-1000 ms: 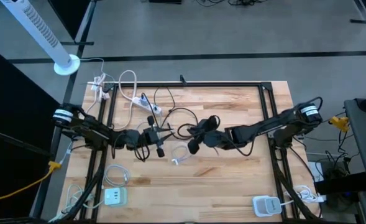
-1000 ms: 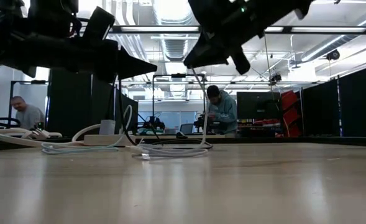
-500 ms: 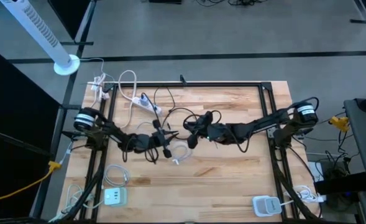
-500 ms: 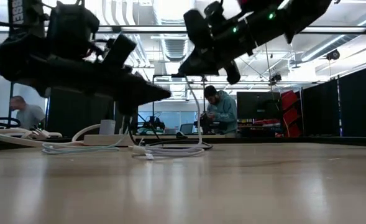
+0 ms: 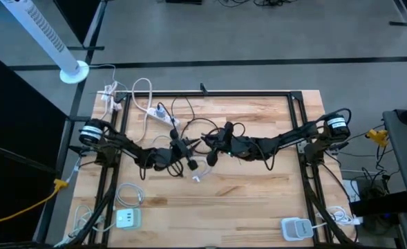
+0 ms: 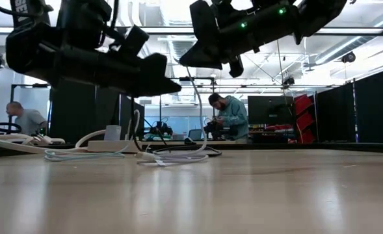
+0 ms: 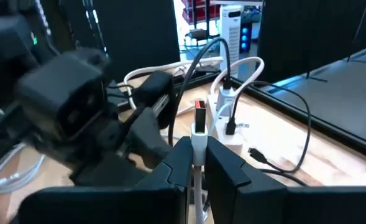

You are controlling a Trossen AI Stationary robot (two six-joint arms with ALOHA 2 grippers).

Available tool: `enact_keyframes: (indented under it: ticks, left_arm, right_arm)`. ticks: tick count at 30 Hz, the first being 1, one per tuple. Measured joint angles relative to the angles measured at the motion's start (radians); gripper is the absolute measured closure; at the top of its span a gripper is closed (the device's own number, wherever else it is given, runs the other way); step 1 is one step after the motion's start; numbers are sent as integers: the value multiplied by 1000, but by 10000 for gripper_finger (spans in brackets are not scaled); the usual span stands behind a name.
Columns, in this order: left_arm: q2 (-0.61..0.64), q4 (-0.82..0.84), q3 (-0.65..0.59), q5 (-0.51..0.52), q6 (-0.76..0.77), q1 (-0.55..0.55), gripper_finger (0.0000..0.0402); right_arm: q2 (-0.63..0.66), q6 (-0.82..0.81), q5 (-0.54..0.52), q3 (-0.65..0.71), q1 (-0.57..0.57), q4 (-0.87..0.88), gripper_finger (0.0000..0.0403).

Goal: Insert USB
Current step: Insert the right white charger cable into the bottom right white outlet extension

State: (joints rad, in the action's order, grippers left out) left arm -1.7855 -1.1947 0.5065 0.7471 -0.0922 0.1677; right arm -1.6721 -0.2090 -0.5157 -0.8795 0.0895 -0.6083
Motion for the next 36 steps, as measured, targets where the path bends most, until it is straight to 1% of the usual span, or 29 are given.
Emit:
enact_keyframes:
  ticks: [4, 8, 15, 17, 21, 24, 26, 28, 30, 31, 32, 36]
  left_arm:
    - [6, -2, 24, -53, 0, 1, 353]
    - [5, -2, 62, -75, 5, -2, 321]
    - [42, -7, 94, -66, 8, -4, 259]
    - [56, 0, 95, -26, 0, -4, 248]
    - [79, 2, 98, -14, -4, -6, 239]
    - [79, 3, 103, -13, -5, -6, 249]
    - [79, 7, 105, -14, -5, -6, 272]
    - [79, 7, 106, -16, -7, -6, 312]
    - [79, 7, 106, -25, -22, -5, 364]
    - [79, 6, 106, -26, -29, -5, 382]
    - [79, 6, 106, -26, -34, -6, 390]
    - [80, 7, 106, -27, -53, -6, 399]
  right_arm:
    - [0, 69, -8, 0, -3, -37, 386]
    - [0, 145, -8, 0, -3, -88, 386]
    - [0, 220, 3, 0, 11, -106, 386]
    - [0, 224, 0, 0, 15, -107, 386]
    - [0, 227, -8, 0, 15, -114, 386]
    - [1, 223, -14, 0, 15, -116, 386]
    - [1, 209, -29, 0, 15, -115, 386]
    - [1, 210, -34, 0, 15, -114, 386]
    - [1, 209, -33, 0, 15, -111, 386]
    - [1, 206, -32, 0, 15, -108, 386]
    - [1, 204, -30, 0, 15, -104, 386]
    - [2, 202, -30, 0, 15, -91, 386]
